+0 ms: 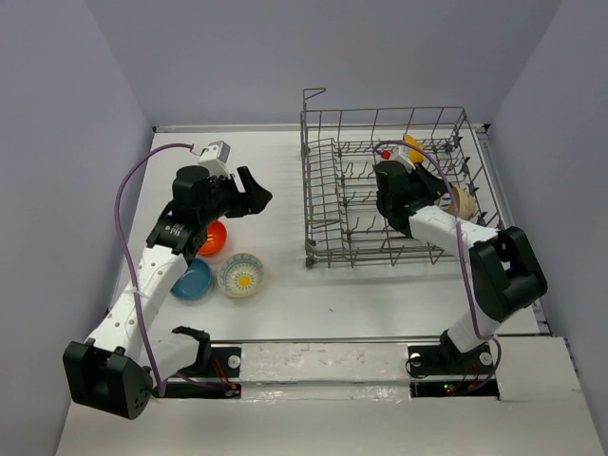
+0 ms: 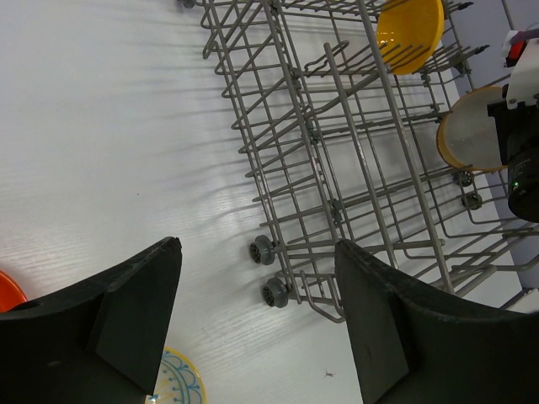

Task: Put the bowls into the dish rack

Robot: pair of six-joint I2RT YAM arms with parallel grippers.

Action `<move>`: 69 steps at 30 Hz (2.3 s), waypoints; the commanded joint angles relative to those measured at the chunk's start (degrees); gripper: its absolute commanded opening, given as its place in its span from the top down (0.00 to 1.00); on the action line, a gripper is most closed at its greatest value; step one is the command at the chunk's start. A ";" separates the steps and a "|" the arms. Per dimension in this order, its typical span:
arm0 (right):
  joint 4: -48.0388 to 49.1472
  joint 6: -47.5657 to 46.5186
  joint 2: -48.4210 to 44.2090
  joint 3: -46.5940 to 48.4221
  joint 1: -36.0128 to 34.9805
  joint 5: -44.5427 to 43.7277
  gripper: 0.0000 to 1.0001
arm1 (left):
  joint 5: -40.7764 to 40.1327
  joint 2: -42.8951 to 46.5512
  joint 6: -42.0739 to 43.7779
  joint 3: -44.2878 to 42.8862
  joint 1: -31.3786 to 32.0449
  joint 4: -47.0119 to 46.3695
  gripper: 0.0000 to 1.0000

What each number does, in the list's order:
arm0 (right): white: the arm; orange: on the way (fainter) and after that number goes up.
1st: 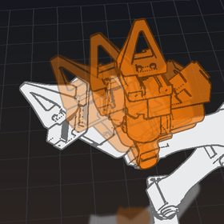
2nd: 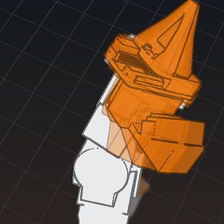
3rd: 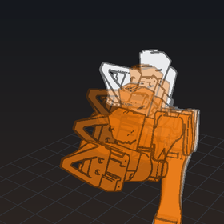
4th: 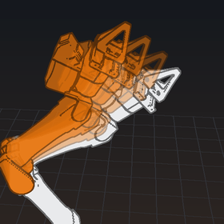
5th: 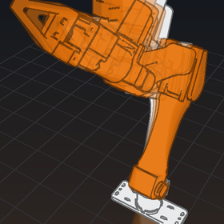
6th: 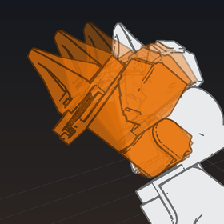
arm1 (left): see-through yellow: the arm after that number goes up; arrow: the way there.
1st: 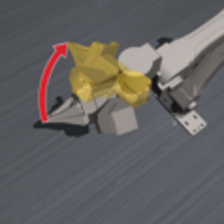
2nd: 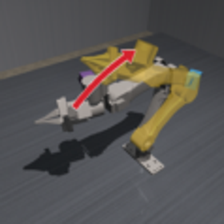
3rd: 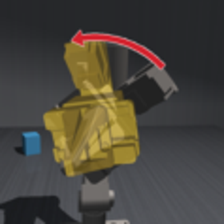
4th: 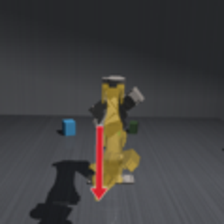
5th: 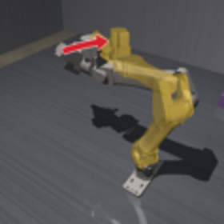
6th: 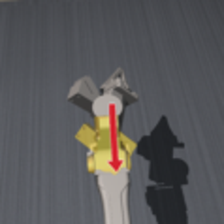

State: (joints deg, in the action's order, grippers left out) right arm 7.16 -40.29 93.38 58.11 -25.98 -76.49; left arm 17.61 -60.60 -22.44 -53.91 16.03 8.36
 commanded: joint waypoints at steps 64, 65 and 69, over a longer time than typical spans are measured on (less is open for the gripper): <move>-50.65 46.08 2.42 25.12 -1.36 29.44 0.54 | -1.69 0.04 -0.41 1.09 -2.32 -2.04 0.17; -51.80 47.66 1.72 26.87 -1.36 31.55 0.54 | -2.92 -0.05 -0.76 1.09 -2.50 -1.60 0.17; -51.73 54.35 -6.95 26.80 -1.36 46.98 0.48 | -10.48 -0.31 -2.78 2.84 -4.25 -0.01 0.18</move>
State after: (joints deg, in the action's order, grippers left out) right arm -42.52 5.48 96.01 82.13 -26.76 -45.10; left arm 13.76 -60.73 -23.40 -52.90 13.37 8.36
